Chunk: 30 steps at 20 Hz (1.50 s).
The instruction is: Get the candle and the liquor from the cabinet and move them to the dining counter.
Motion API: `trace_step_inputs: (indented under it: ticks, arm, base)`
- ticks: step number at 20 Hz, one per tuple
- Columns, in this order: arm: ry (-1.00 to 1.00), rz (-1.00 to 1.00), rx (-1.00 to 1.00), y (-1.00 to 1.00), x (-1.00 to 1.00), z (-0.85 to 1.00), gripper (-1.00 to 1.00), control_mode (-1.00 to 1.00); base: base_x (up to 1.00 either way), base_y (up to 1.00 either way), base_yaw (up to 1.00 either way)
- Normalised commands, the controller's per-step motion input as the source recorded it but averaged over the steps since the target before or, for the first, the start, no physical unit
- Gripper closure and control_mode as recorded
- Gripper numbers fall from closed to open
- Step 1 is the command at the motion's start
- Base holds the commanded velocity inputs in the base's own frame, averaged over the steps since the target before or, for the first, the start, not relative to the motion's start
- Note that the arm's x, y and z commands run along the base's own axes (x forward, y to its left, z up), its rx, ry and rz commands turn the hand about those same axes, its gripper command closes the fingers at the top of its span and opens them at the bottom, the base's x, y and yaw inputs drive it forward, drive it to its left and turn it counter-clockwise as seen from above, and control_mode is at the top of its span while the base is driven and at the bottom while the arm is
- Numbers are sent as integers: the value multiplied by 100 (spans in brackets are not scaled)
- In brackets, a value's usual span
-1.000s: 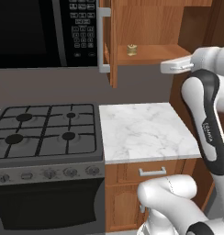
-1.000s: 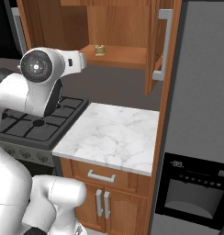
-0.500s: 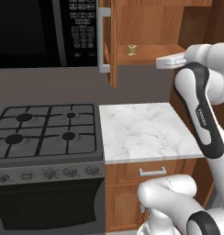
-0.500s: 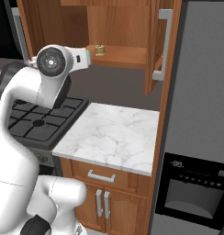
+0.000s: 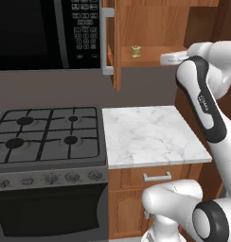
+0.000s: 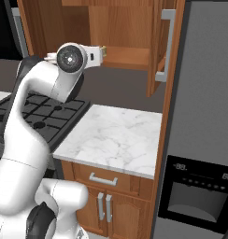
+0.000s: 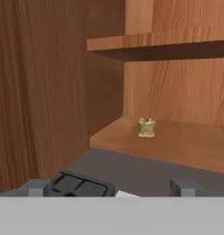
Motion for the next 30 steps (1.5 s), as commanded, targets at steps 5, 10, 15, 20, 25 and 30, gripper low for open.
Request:
trace_step_inputs:
  ticks: [5, 10, 15, 20, 25, 30]
  arm:
    - [0, 0, 4, -27, 42, 0, -100, -100]
    - [0, 0, 3, -27, 38, 0, -100, -100]
    - [0, 0, 0, -16, 43, 0, -100, -100]
    - [0, 0, 0, -6, 44, 0, -100, -100]
    - [6, 0, 0, 2, 17, 0, -100, -100]
    - [2, 0, -1, 9, 19, 0, -100, -100]
  base:
    - [0, 0, 0]
    - [0, 0, 0]
    - [0, 0, 0]
    - [0, 0, 0]
    - [0, 0, 0]
    - [0, 0, 0]
